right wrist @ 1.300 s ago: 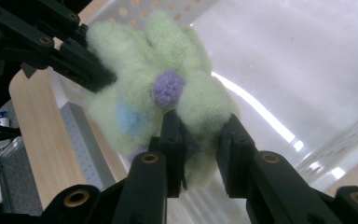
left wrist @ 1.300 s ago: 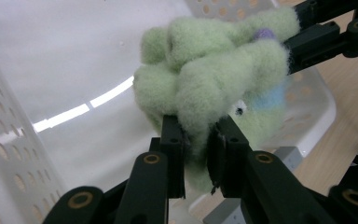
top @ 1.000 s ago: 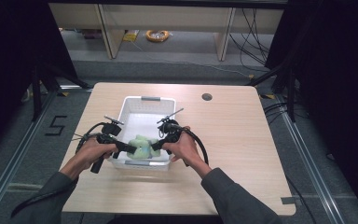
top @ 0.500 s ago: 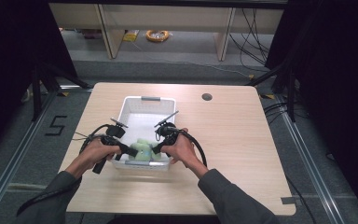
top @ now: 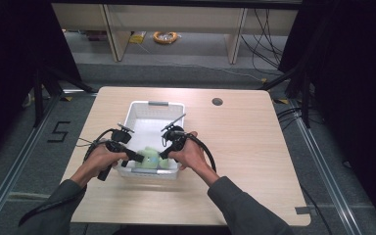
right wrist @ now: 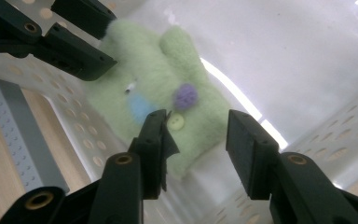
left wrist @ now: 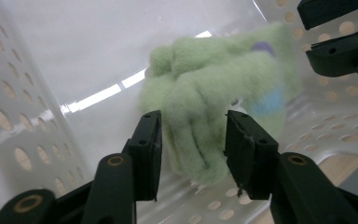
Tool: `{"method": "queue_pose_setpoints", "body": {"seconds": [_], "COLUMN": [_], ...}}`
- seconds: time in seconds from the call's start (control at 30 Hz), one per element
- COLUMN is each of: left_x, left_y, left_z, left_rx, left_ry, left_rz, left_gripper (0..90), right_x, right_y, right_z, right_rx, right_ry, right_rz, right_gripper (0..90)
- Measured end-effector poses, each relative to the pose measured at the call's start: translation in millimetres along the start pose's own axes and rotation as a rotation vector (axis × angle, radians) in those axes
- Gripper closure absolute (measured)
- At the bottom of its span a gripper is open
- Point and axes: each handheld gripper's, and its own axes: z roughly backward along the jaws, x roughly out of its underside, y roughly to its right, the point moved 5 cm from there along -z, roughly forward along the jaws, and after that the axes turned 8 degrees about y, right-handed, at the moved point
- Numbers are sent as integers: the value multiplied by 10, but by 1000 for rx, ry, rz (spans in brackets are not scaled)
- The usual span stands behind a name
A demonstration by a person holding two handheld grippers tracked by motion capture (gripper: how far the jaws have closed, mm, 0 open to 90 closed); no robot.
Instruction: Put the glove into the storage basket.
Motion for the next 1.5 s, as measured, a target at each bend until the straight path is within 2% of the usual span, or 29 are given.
{"method": "queue_pose_setpoints", "body": {"seconds": [0.03, 0.07, 0.1, 0.17, 0.23, 0.3, 0.43, 0.5, 0.53, 0.57, 0.6, 0.7, 0.73, 0.77, 0.8, 0.9, 0.93, 0.97, 1.0, 1.03, 1.1, 1.13, 1.23, 1.27, 1.3, 1.37, 1.4, 1.47, 1.5], "left_x": [-10, -24, -48, -60, -81, -90, -86, -79, -77, -79, -81, -88, -87, -84, -77, -66, -60, -57, -53, -48, -43, -37, -9, -2, 16, 29, 29, 47, 56], "left_y": [-5, -3, 22, 17, 44, 67, 146, 182, 191, 211, 219, 256, 269, 281, 293, 336, 351, 368, 379, 400, 434, 447, 519, 543, 570, 623, 653, 712, 737], "left_z": [15, 38, 59, 97, 129, 161, 210, 233, 241, 257, 262, 299, 306, 312, 320, 340, 357, 362, 372, 390, 416, 428, 475, 475, 494, 517, 521, 536, 535], "left_rx": [-10, -25, -23, -30, -35, -43, -30, -30, -28, -27, -27, -24, -19, -11, -15, -2, -7, 11, 12, 17, 28, 39, 66, 67, 76, 89, 96, 105, 110], "left_ry": [2, 14, 44, 44, 78, 91, 119, 124, 127, 142, 150, 184, 194, 198, 199, 229, 227, 241, 244, 259, 283, 286, 305, 314, 308, 325, 340, 355, 356], "left_rz": [-6, -12, 11, 2, 13, 15, 7, 10, 9, 14, 17, 22, 29, 32, 35, 48, 51, 56, 57, 61, 69, 62, 58, 60, 48, 45, 55, 41, 42], "left_gripper": [524, 514, 500, 492, 479, 446, 410, 389, 371, 364, 348, 325, 318, 305, 298, 272, 258, 246, 236, 225, 190, 173, 162, 161, 162, 162, 162, 162, 162], "right_x": [-9, -18, -34, -41, -54, -64, -52, -45, -25, -22, -31, -16, 9, 8, 13, 28, 40, 51, 63, 71, 103, 124, 161, 179, 188, 229, 243, 265, 292], "right_y": [18, 15, 22, 33, 37, 54, 88, 102, 93, 97, 125, 132, 123, 141, 162, 185, 193, 205, 199, 222, 242, 233, 279, 279, 295, 283, 314, 337, 320], "right_z": [13, 31, 70, 93, 148, 205, 352, 383, 430, 454, 486, 548, 596, 614, 628, 710, 743, 767, 786, 804, 855, 878, 944, 969, 982, 1035, 1057, 1094, 1126], "right_rx": [5, 5, 3, 6, 1, -4, -21, -10, -9, -14, -26, -32, -23, -25, -14, -31, -36, -39, -38, -45, -42, -50, -54, -54, -59, -60, -55, -55, -60], "right_ry": [10, 17, 31, 39, 53, 75, 117, 122, 108, 116, 156, 183, 157, 179, 191, 235, 232, 235, 248, 248, 253, 260, 285, 288, 292, 288, 302, 318, 313], "right_rz": [12, 2, -3, 4, -2, -2, 10, 14, -17, -13, 31, 31, -9, 15, 14, 16, 18, 16, 1, 22, 18, -1, 13, -1, 10, -25, -4, 5, -20], "right_gripper": [578, 570, 552, 549, 533, 520, 494, 489, 482, 478, 465, 446, 443, 434, 426, 400, 392, 383, 374, 368, 352, 347, 344, 343, 343, 341, 341, 339, 334]}}
